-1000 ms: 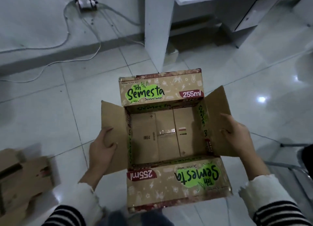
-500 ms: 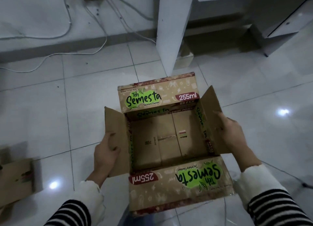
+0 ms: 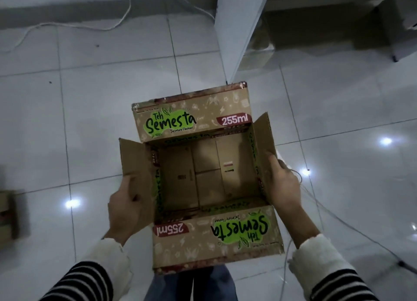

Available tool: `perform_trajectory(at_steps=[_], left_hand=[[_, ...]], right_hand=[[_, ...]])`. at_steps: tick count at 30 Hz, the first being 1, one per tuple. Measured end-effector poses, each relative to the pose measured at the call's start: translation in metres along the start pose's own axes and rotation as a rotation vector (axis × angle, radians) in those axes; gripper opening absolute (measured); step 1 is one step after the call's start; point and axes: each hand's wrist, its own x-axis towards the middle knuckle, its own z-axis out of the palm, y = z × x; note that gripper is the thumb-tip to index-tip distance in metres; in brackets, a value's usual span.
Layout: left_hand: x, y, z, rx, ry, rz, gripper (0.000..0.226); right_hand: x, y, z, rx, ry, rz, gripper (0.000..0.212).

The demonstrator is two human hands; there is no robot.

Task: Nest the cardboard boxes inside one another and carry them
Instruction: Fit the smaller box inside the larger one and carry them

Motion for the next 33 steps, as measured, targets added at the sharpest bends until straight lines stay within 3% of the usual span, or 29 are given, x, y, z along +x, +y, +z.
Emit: perform_trajectory(at_steps=[6,10,13,27,33], left_hand=[[-0.007,-0.002,0.013,-0.047,0.001,-0.047,0.055],[0.005,-0.002,0.029,0.003,-0.008,0.016,0.06],[0.018,-0.011,0.043,-0.024,-0.015,-0.001,0.066],[0.049,-0.052,0.108,0.053,0.001,0.025,0.074],[0.062,-0.058,0.133,0.072,0.031,0.013,0.076]], right_hand=[[0.009,0.017,0.03,-0.041,-0.142,0.057,0.074],[0.026,0.027,0.051,-0.04,-0.209,0.091,0.105],[0.032,0.033,0.072,0.011,-0.166,0.072,0.116],[0.048,0.07,0.162,-0.134,-0.003,-0.002,0.104],[0.064,0.083,0.19,-0.072,-0.068,-0.018,0.095]])
